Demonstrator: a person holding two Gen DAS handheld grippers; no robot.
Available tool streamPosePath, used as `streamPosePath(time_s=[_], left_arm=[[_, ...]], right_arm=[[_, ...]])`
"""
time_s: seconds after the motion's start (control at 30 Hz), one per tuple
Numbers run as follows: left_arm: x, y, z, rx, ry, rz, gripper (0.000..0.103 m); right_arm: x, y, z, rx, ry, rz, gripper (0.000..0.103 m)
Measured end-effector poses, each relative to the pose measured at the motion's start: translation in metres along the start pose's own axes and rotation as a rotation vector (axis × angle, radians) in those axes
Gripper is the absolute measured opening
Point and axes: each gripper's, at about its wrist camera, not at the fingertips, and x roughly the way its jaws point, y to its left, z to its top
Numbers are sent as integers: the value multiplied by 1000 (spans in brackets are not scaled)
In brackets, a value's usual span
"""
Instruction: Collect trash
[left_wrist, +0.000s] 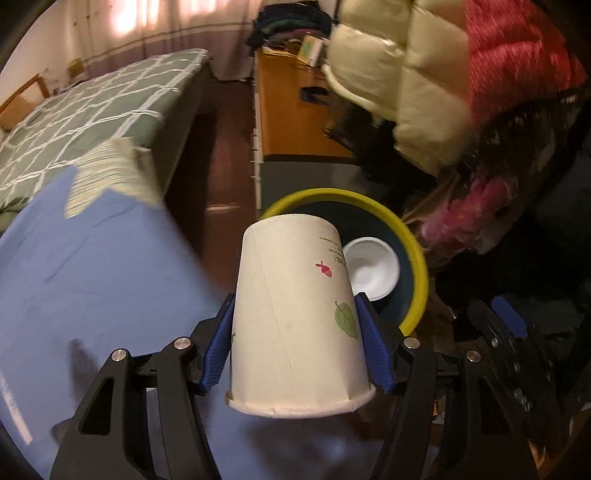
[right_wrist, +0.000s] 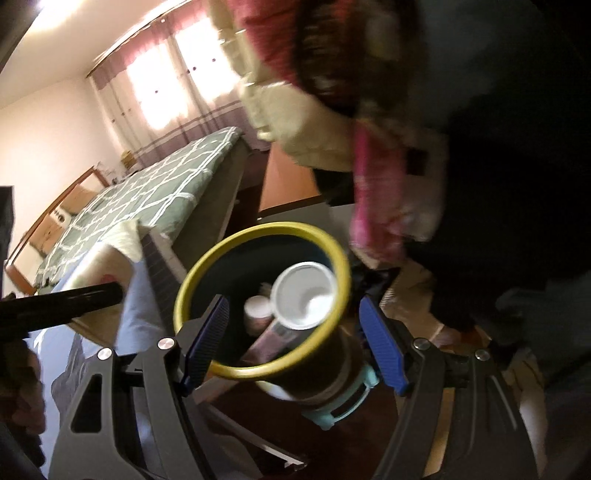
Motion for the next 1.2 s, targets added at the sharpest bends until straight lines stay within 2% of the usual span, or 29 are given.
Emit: streamPosePath(time_s=[0.13,0.33,0.47,0.5,0.63,0.83,1.0,1.13,1.2], left_arm=[[28,-24,8,9,27,-6,64],[60,-31,20,-12,31,13,70],[64,-24,25,-30,5,48,87],[60,-21,24,-38,-3,49,88],[23,-9,8,-58,-60,48,94],[-76,22,-47,-124,-225,84,98],[-172,44,-119,-136,-397,282,98],[-229,58,-179,-172,-473,414,98],[-253,70,-212,-223,-497,462,98]], right_arm=[[-2,-20,2,24,-5,-8,70],[-1,-37,1,60,-5,-4,71],[-1,-38,-1,56,4,3,72],[-1,-37,-1,52,4,6,73],[-5,-28,-3,25,5,27,74],[-22,8,-9,-78,8,102,75],[-51,49,-16,-216,-34,165,79],[-76,72,-23,-297,-76,194,83],[-88,80,-27,-322,-94,205,84]])
